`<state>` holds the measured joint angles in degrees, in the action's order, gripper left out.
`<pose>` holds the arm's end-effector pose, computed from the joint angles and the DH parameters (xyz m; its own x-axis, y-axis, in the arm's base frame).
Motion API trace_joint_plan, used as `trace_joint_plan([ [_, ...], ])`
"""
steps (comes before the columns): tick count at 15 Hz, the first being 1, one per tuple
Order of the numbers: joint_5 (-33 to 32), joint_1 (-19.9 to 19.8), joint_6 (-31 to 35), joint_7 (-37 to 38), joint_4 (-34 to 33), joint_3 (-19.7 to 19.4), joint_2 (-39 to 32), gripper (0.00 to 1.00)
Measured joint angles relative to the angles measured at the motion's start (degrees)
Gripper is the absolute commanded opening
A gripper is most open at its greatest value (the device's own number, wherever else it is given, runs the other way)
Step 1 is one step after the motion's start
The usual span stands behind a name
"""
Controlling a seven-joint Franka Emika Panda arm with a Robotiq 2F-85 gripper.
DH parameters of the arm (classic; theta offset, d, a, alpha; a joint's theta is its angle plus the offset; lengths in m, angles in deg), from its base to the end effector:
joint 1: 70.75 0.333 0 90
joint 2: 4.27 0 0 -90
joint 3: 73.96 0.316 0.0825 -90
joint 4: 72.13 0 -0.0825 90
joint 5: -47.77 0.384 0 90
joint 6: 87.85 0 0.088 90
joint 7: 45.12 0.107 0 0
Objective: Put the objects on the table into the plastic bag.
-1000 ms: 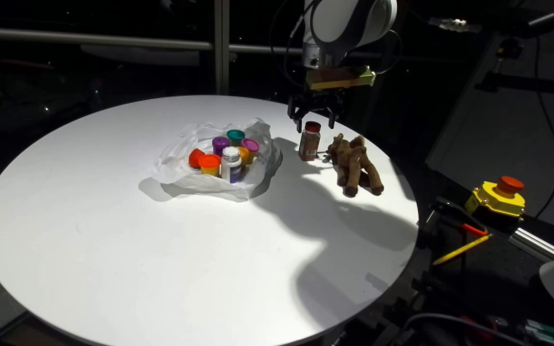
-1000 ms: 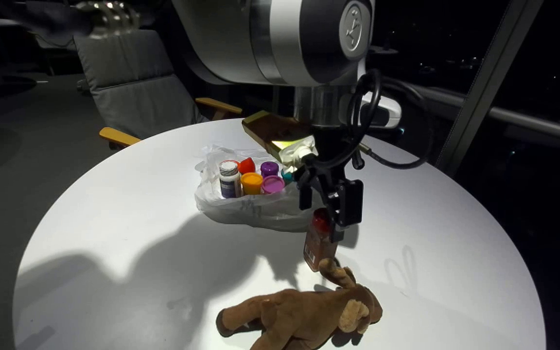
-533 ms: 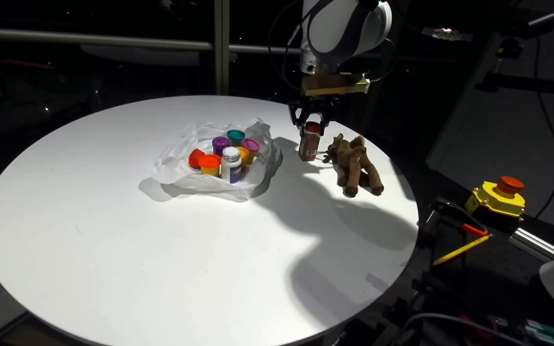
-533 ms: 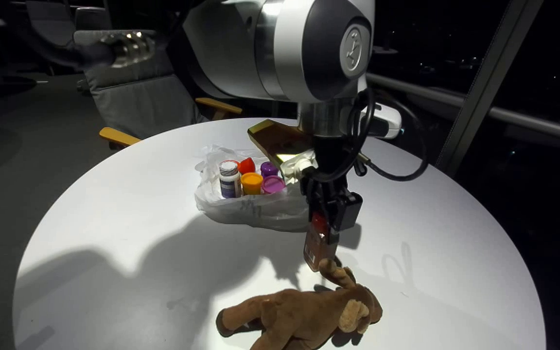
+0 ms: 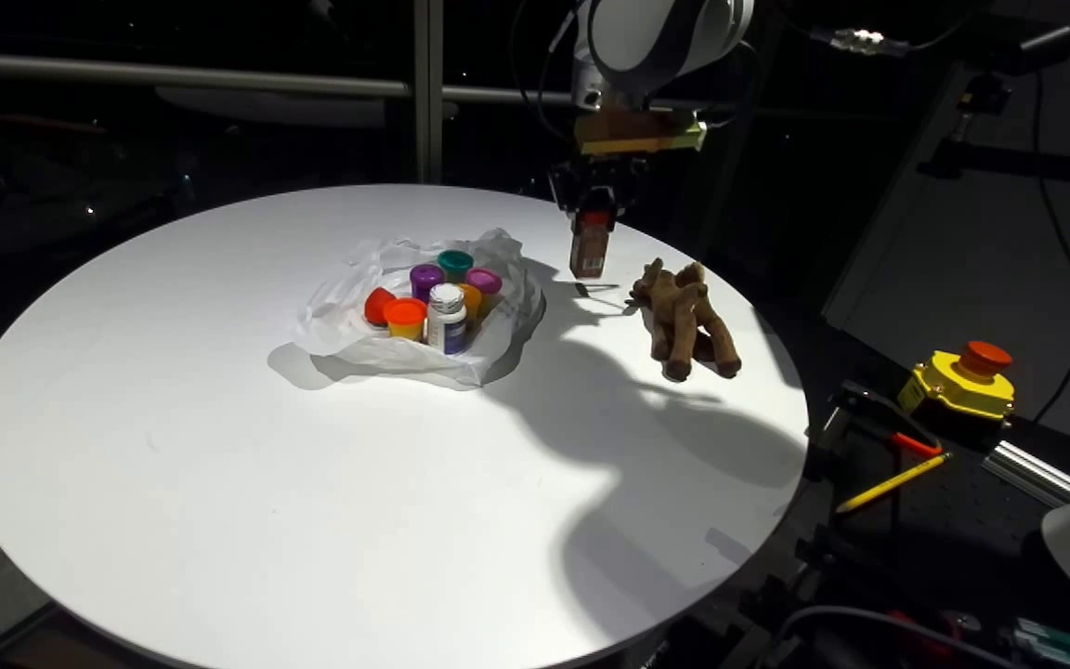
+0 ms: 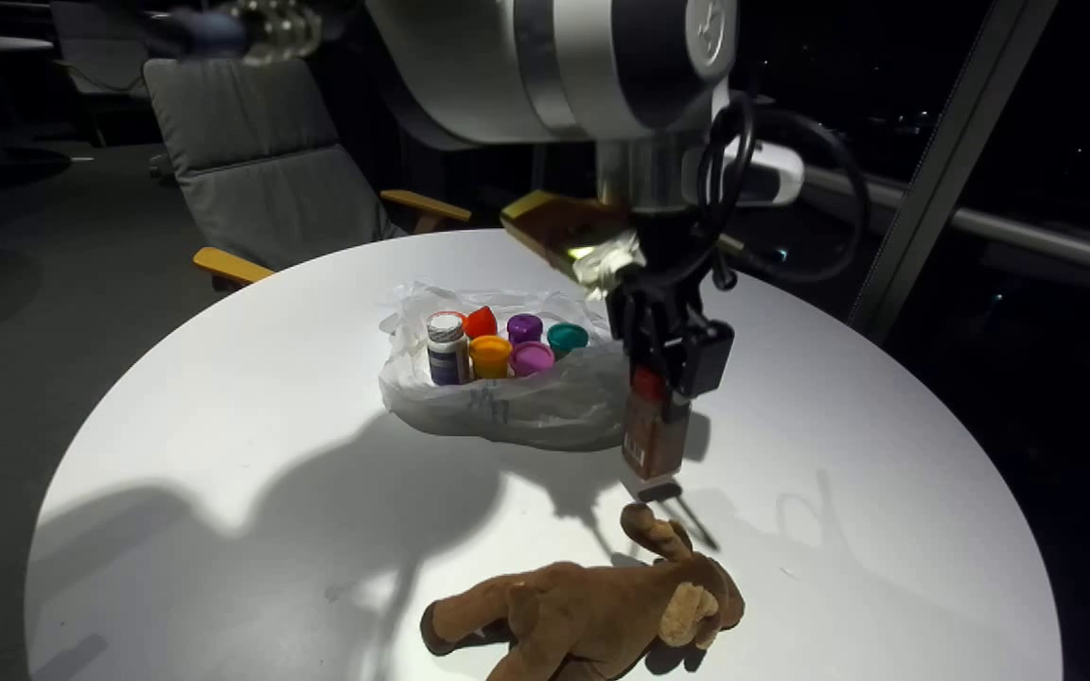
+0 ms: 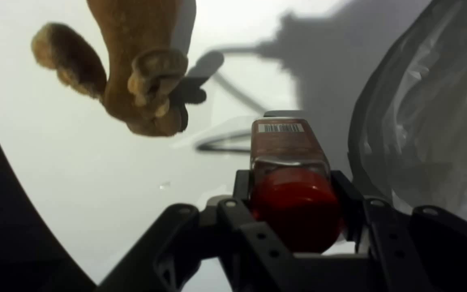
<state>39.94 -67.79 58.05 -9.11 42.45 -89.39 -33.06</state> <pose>0.6012 -0.1262 0.2183 0.7635 -0.6269 0.1552 -0.6454 -0.7498 0.1458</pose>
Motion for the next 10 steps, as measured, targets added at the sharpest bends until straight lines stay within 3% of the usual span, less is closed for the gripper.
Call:
trace_joint_plan([
  [4, -3.11, 3.09, -8.85, 0.99, -7.92, -0.33, 3.97, 0.25],
  [10, -1.09, 4.15, -13.80, 3.61, -23.12, 6.36, -1.43, 0.25],
])
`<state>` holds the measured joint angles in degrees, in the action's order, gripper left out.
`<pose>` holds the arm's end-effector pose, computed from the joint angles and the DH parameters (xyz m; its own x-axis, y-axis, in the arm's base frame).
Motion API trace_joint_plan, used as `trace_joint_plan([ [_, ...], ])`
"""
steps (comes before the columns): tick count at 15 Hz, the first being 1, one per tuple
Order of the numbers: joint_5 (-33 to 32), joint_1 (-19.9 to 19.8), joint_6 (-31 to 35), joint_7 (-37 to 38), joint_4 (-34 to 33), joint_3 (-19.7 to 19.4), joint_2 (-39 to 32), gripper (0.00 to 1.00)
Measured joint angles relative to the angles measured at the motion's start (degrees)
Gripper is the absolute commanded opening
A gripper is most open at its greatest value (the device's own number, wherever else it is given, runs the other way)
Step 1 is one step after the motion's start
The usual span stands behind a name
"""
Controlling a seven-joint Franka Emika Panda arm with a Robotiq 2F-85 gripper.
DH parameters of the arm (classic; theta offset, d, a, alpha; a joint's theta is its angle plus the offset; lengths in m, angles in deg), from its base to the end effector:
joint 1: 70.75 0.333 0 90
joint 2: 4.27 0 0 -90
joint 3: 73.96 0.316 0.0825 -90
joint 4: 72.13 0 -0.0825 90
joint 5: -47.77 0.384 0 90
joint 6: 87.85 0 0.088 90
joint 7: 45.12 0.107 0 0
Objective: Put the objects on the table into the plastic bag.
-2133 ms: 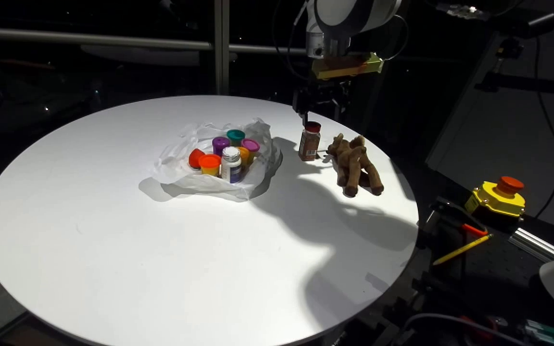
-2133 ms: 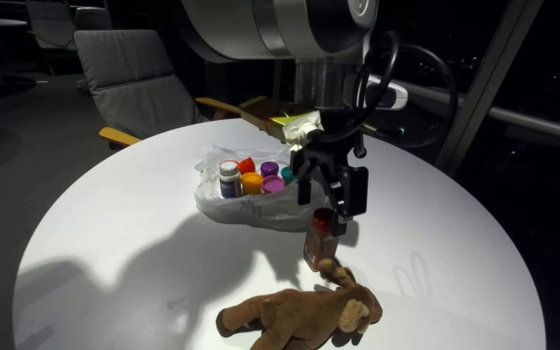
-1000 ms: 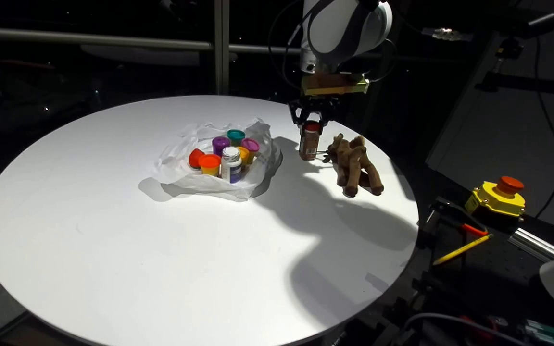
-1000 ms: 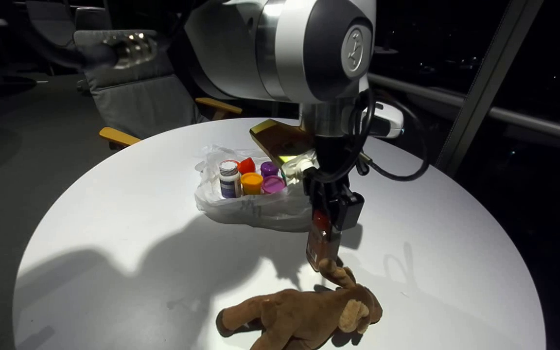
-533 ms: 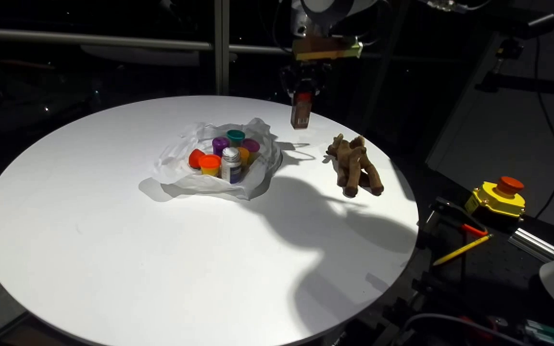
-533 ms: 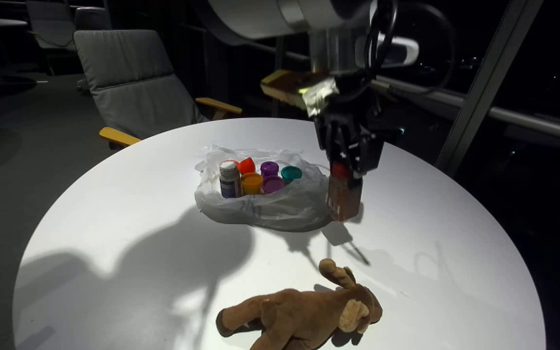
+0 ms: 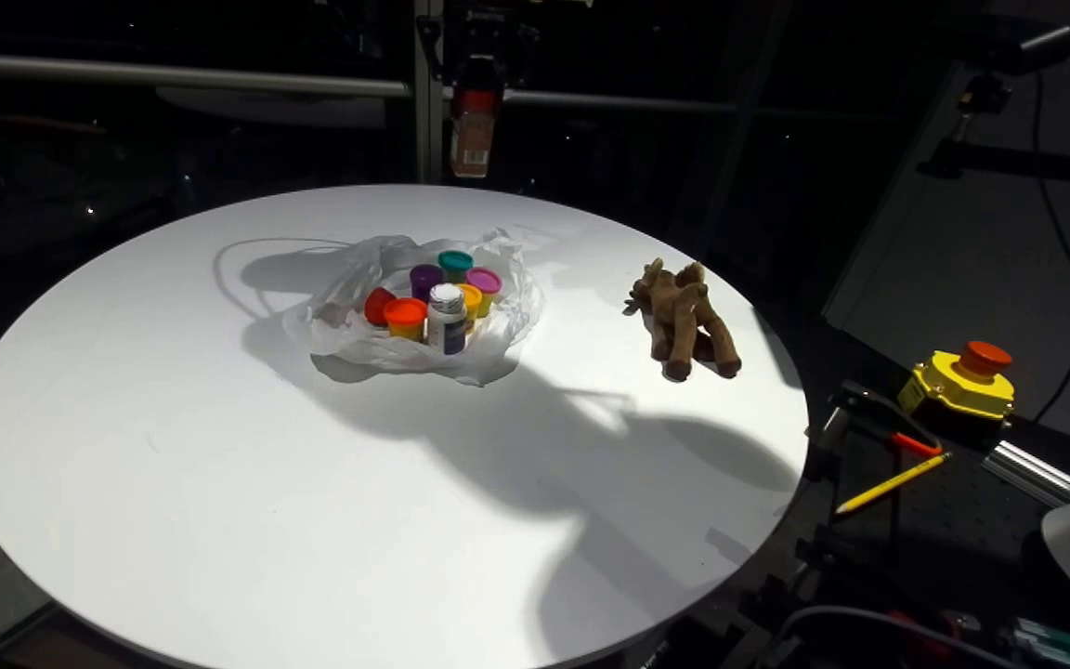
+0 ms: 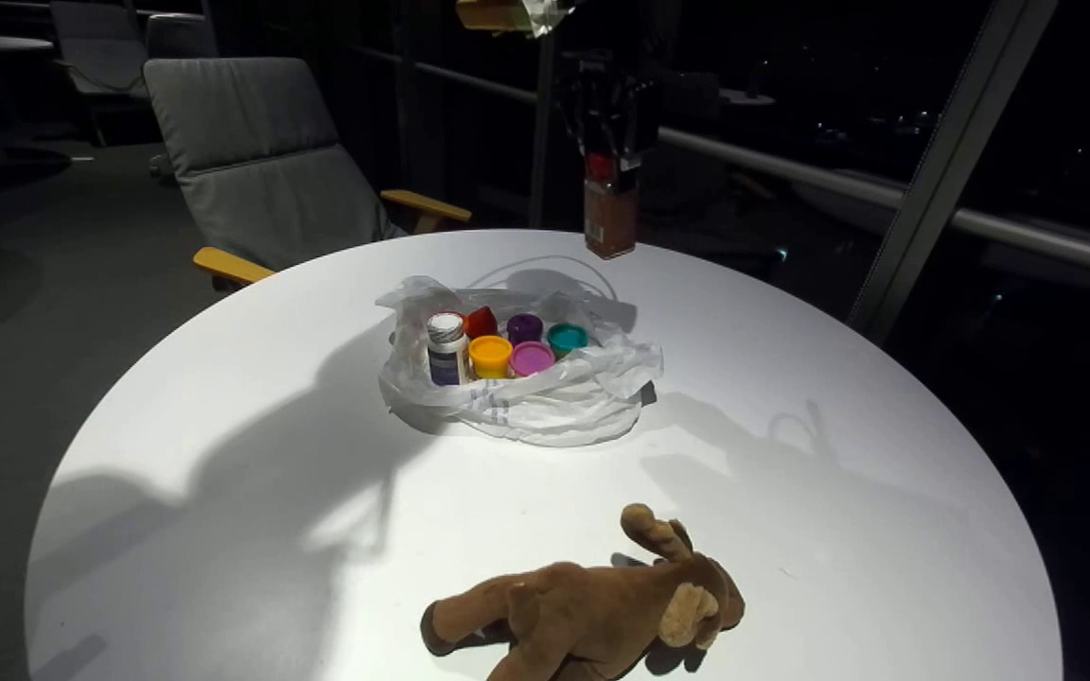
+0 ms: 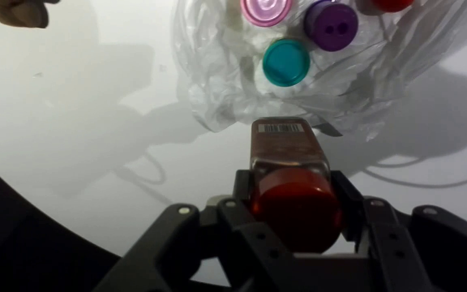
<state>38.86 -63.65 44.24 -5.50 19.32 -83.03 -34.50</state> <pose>0.7063 -0.0113 0.3480 0.7980 -0.5412 0.2653 -0.5726 -0.8181 0.0533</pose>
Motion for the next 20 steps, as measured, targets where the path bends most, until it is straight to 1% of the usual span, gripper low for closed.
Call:
trace_joint_plan([
  [3, 1.21, 0.34, -1.37, 0.90, -7.40, 1.78, -7.72, 0.25],
  [7, 1.83, 1.06, -2.53, 2.09, -16.61, 2.06, -17.68, 0.25],
  [11, 2.92, 1.39, -3.76, 2.27, -23.65, 2.08, -24.09, 0.25],
  [15, 3.77, 1.84, -5.59, 2.24, -26.98, 2.93, -26.67, 0.25],
  [20, 4.38, 2.24, -6.98, 2.21, -27.53, 4.02, -28.32, 0.25],
])
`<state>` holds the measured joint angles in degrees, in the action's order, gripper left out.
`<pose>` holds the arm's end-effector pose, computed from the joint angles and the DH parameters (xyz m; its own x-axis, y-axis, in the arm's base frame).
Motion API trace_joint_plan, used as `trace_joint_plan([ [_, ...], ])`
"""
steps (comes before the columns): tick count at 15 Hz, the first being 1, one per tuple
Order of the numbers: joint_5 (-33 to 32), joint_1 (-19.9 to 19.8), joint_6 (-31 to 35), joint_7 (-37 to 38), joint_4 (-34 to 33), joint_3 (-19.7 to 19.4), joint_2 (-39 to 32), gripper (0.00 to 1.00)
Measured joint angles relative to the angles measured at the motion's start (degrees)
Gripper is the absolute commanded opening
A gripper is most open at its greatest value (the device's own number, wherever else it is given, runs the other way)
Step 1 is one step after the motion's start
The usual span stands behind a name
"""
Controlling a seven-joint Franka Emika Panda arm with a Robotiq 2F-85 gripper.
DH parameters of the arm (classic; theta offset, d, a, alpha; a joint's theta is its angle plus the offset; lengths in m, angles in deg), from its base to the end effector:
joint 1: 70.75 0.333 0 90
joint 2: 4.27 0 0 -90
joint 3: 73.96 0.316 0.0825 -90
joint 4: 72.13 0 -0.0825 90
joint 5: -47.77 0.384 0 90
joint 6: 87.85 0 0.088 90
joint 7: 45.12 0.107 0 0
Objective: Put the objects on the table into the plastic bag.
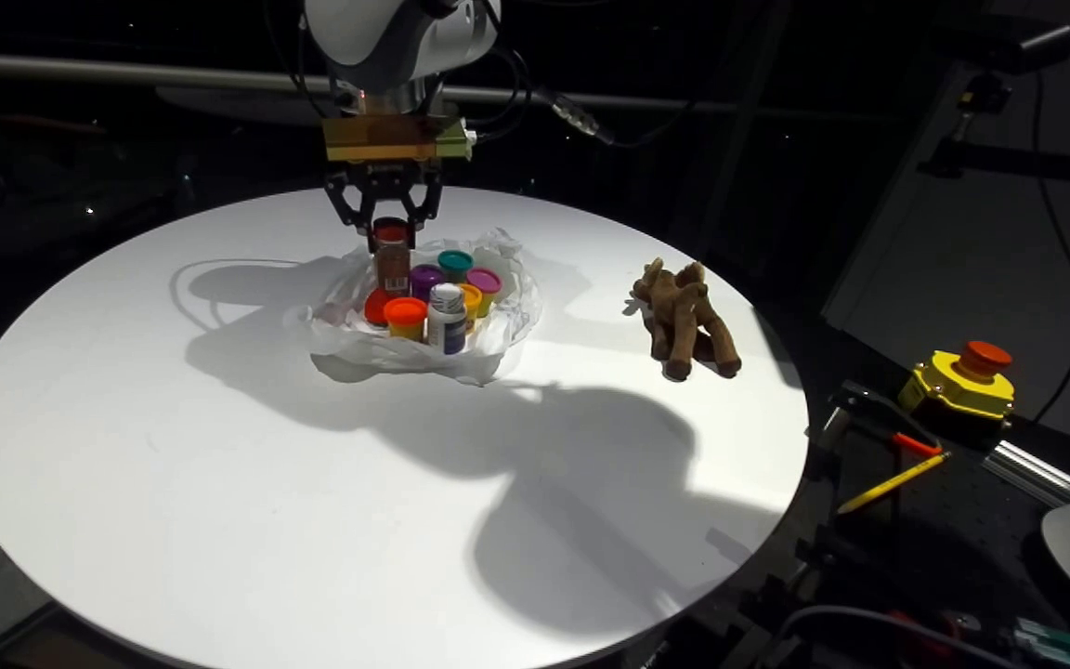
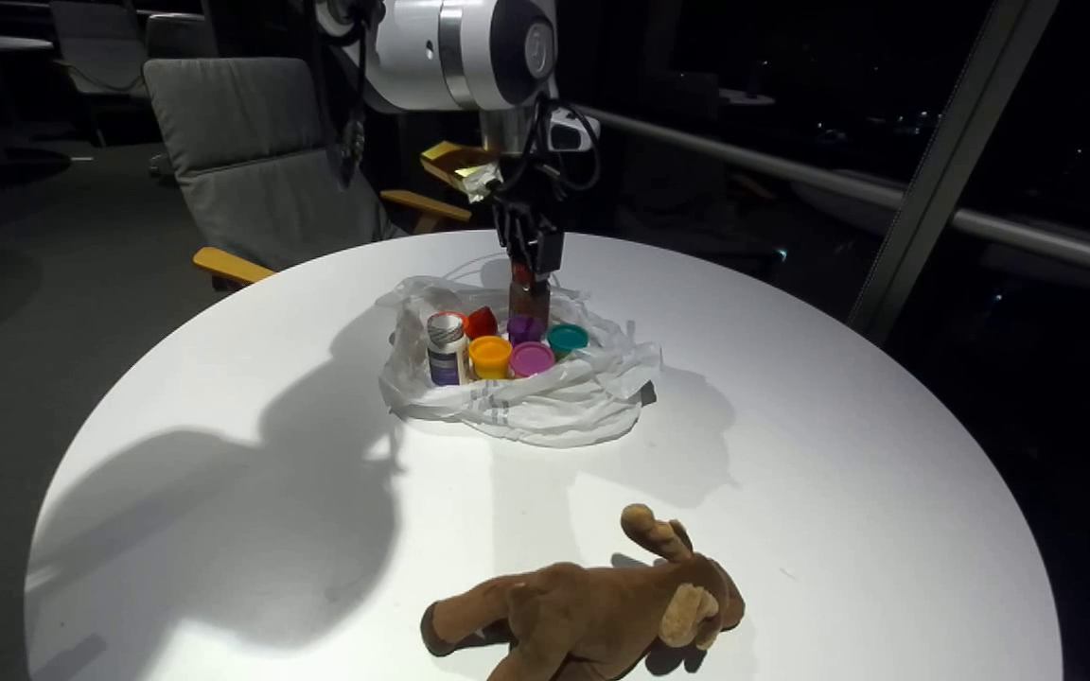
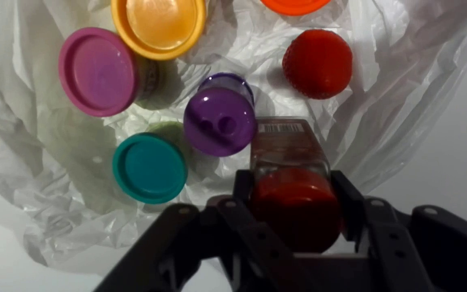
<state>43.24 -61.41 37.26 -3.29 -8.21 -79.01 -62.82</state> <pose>0.7703 0.0767 0.1902 0.8392 -0.5290 0.1261 -0.5399 -0.8382 0.0768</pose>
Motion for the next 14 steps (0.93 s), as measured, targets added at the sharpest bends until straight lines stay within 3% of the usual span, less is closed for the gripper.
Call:
trace_joint_plan([
  [1, 0.02, 0.07, 0.00, 0.00, -0.01, 0.00, -0.26, 0.27],
  [2, 0.04, 0.08, -0.01, 0.00, -0.01, 0.00, -0.50, 0.75],
  [3, 0.05, 0.07, -0.05, 0.00, -0.07, -0.01, -0.58, 0.76],
  [7, -0.14, 0.30, -0.16, -0.06, -0.61, -0.33, -0.19, 1.00],
  [11, -3.63, 1.61, -1.66, -0.10, 0.87, -3.59, 5.84, 1.00],
  [14, -6.47, 1.57, -2.14, -0.10, 7.59, -6.48, 13.46, 1.00],
])
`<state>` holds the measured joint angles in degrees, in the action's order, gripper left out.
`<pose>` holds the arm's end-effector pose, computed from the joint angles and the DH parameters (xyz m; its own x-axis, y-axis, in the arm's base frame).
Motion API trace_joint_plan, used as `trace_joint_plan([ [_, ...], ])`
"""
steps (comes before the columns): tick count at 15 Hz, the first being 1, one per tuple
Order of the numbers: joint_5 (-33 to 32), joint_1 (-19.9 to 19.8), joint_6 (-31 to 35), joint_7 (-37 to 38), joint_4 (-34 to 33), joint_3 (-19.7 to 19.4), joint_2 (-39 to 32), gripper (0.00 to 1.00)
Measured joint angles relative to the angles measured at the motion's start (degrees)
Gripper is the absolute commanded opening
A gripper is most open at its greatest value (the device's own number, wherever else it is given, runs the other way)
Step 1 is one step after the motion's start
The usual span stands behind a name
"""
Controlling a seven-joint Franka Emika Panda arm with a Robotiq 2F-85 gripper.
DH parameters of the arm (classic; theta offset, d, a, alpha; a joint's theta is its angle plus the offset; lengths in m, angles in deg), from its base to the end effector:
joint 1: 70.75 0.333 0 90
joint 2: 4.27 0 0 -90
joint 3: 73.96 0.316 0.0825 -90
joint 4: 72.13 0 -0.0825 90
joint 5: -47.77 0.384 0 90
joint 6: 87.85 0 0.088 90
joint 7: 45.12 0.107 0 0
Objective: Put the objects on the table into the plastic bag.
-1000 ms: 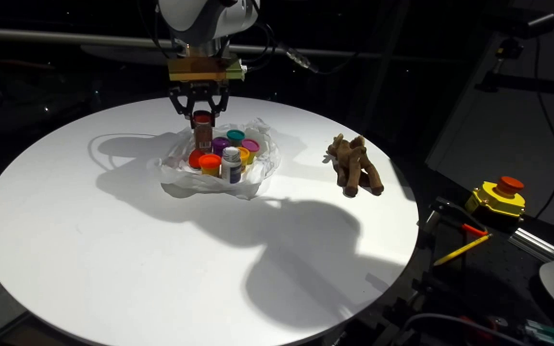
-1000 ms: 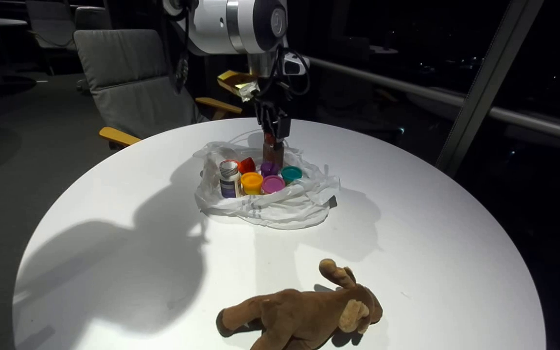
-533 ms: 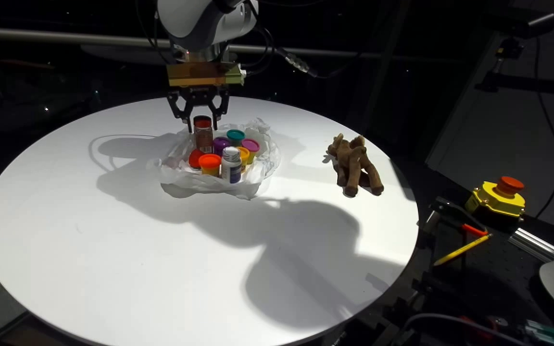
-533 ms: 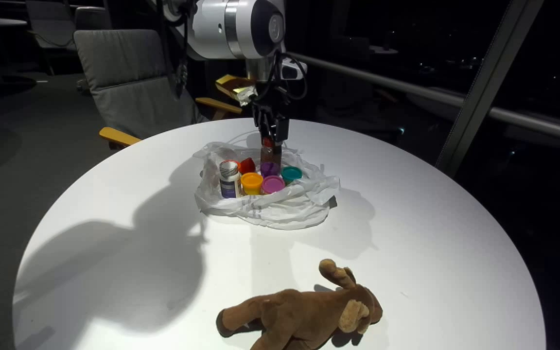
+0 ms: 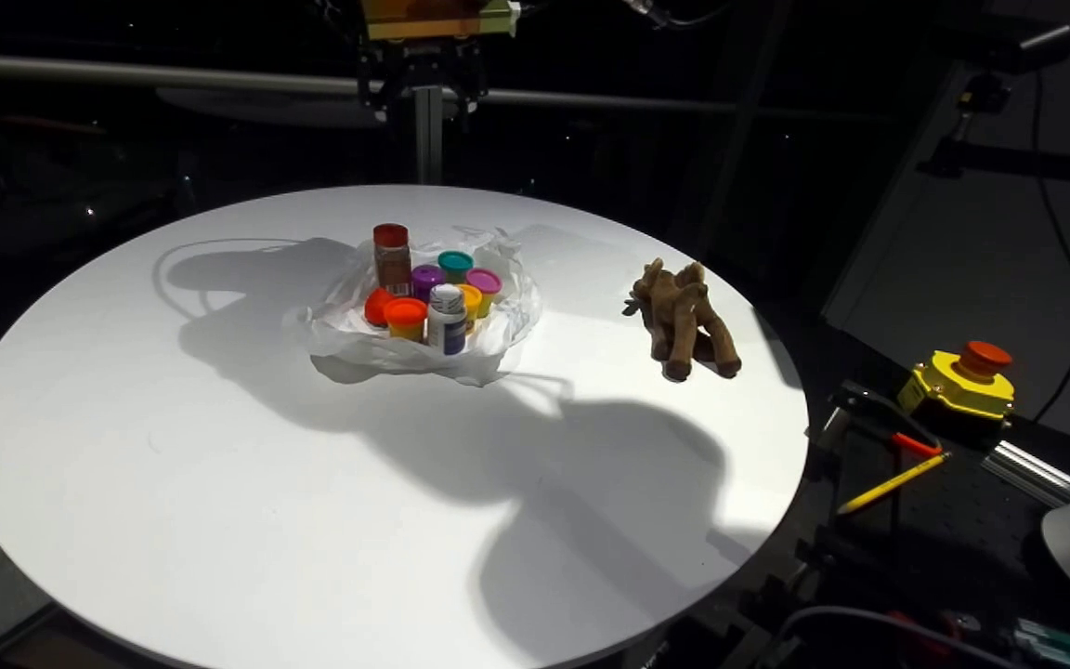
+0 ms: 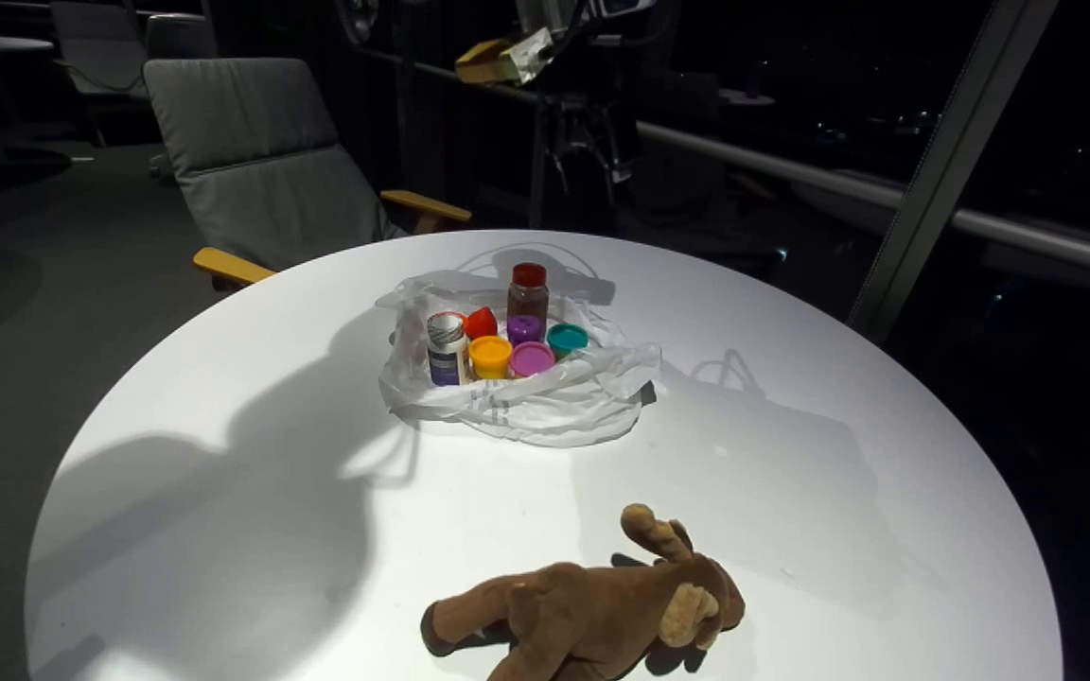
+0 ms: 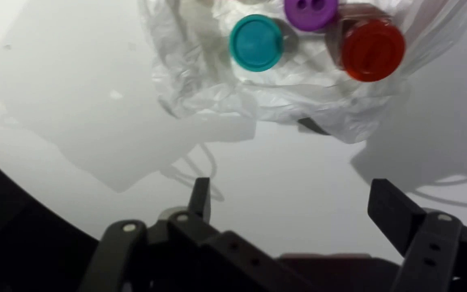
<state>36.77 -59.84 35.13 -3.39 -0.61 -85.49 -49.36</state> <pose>0.7619 0.0251 0.3127 0.8180 -0.5039 0.2773 -0.5574 -0.8134 0.1663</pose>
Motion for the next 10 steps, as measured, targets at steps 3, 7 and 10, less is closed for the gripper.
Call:
trace_joint_plan([
  [3, -0.41, -1.37, -0.13, -0.16, 8.69, -1.26, 6.47, 1.00],
  [7, 0.29, -4.64, 0.70, -2.95, 20.52, -0.40, 13.23, 1.00],
  [10, 0.42, -6.82, 2.76, -4.35, 29.78, -0.23, 17.84, 1.00],
])
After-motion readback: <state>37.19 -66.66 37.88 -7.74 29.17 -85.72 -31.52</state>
